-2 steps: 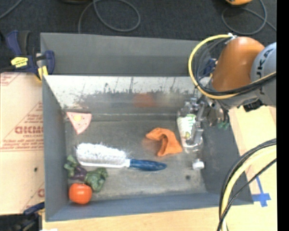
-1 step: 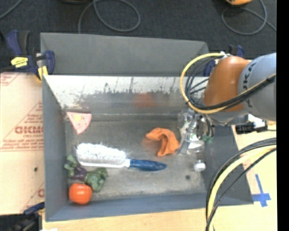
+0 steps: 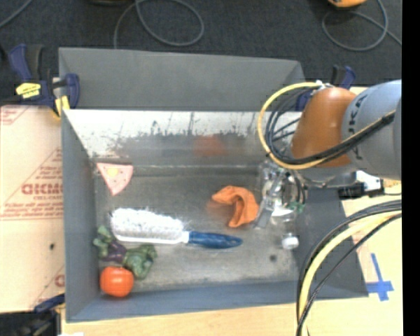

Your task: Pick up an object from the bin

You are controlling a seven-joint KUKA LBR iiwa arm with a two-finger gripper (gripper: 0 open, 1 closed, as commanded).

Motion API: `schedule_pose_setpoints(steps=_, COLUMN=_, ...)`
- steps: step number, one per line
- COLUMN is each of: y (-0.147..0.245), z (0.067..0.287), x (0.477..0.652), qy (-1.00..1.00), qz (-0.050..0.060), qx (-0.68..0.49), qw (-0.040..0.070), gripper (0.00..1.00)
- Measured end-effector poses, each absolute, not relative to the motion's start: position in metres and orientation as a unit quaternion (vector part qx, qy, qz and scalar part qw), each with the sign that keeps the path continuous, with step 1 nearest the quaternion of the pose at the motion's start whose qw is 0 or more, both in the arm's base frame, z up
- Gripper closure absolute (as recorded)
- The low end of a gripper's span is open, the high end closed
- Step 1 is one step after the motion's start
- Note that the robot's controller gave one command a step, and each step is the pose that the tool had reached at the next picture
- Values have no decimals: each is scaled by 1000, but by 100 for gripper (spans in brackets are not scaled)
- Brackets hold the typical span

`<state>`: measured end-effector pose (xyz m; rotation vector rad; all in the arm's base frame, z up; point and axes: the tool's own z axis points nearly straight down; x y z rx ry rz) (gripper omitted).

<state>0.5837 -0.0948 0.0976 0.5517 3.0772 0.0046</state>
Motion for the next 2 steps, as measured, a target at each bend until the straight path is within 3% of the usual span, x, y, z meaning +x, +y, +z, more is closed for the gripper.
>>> schedule_pose_setpoints(steps=1, y=-92, z=112, x=590, qy=994, qz=-1, qx=113, qw=6, gripper=0)
schedule_pose_setpoints(steps=2, y=-49, z=111, x=572, qy=991, qz=0, qx=130, qw=11, gripper=0)
